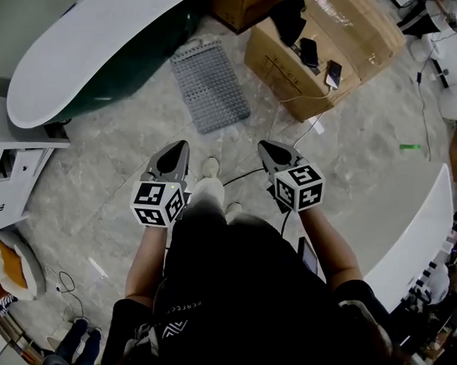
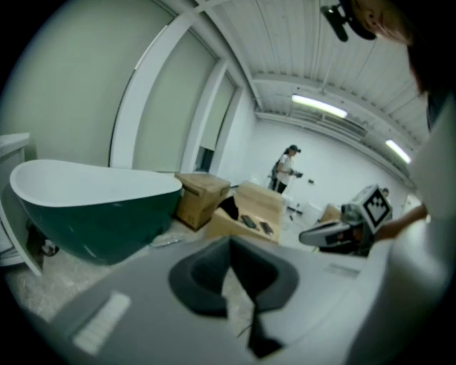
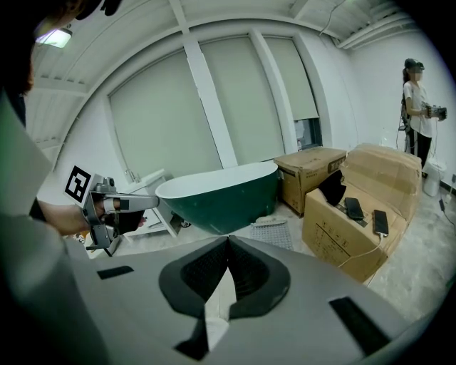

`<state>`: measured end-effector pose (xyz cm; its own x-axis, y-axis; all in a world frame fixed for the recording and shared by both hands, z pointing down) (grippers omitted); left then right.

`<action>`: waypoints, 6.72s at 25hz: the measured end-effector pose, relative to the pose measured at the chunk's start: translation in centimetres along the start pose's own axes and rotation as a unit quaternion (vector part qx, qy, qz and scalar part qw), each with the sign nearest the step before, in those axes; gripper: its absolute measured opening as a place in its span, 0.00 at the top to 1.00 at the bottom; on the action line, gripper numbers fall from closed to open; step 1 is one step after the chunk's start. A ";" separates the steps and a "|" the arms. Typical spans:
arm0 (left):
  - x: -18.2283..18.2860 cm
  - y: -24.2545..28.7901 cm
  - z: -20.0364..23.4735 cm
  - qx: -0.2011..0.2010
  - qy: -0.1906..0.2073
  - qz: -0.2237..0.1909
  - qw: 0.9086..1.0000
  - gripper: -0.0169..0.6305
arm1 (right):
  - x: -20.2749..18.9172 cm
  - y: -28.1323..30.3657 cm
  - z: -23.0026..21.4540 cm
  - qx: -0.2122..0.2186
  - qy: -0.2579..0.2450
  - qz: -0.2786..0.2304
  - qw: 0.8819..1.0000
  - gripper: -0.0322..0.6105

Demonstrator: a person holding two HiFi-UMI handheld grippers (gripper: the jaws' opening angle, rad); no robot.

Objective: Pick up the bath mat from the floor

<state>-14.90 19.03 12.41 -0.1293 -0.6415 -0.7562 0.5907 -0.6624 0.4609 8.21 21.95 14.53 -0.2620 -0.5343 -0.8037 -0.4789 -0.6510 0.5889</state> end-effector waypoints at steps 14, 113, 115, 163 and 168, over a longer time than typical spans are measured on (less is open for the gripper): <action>3.1 7.3 7.2 -0.030 0.008 0.065 0.997 0.97 | 2.9 8.8 -3.0 -0.011 0.015 0.035 0.999 0.95; -43.9 43.9 30.1 0.178 0.010 0.287 0.941 0.86 | -46.9 49.6 -20.3 -0.005 0.124 0.217 0.968 0.75; -43.7 44.4 30.3 0.177 0.020 0.285 0.942 0.86 | -47.1 49.9 -20.4 -0.011 0.146 0.211 0.966 0.74; -43.2 48.1 31.3 0.179 0.034 0.234 0.955 0.86 | -50.3 54.1 -22.8 -0.028 0.470 0.059 0.880 0.80; -43.3 47.8 31.5 0.179 0.034 0.234 0.955 0.86 | -50.4 54.7 -22.8 -0.050 0.491 0.061 0.868 0.83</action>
<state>-6.12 2.95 81.81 0.1423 -0.8813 -0.4507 0.2599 -0.4061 0.8761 14.34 0.92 89.18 0.5578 -0.7726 -0.3032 -0.4107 -0.5744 0.7081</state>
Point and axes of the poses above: the fingertips, and each gripper's own axes: y forward along the fingers, z to its left, x out of its top, the point moved 5 cm from there along -y, backward along the fingers, and after that the axes turned 14 degrees about -y, right-handed, at the moved point
